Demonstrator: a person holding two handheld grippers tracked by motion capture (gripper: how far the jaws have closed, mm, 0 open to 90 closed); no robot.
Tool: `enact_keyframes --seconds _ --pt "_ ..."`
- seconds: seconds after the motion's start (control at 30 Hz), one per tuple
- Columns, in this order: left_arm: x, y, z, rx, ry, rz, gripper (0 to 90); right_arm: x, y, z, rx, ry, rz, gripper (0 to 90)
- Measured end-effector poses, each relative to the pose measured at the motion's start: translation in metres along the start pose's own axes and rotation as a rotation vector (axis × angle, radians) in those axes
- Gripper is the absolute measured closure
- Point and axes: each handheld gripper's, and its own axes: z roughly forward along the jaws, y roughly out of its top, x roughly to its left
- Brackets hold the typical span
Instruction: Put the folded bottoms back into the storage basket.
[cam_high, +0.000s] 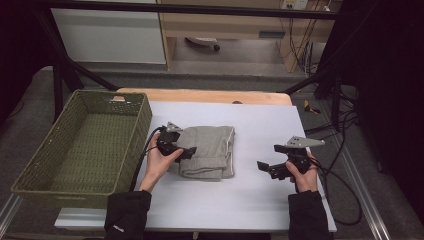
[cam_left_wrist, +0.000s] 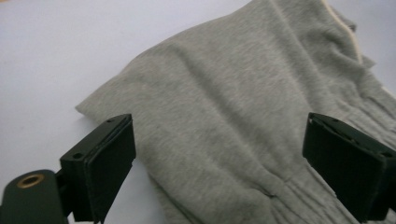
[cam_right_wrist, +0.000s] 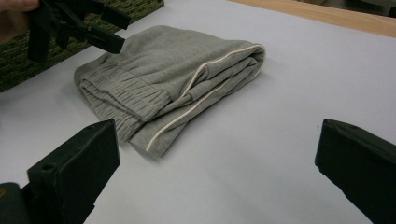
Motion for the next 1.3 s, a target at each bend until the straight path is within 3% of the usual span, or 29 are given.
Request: enact_keyframes --seconds 0.53,0.7,0.87,1.3 --pt "0.016 -0.004 0.014 0.034 0.057 -0.048 29.3 0.0 0.0 0.0 -0.002 0.001 0.001 0.6" --pt "0.018 -0.005 0.016 0.041 0.074 -0.032 35.7 0.0 0.0 0.0 0.0 0.001 0.0 0.6" --pt "0.02 -0.007 0.018 0.067 0.083 -0.042 44.1 0.0 0.0 0.0 -0.001 0.001 0.003 0.6" --pt "0.024 -0.011 0.024 0.091 0.052 -0.073 54.2 0.0 0.0 0.0 -0.002 0.002 0.002 0.6"
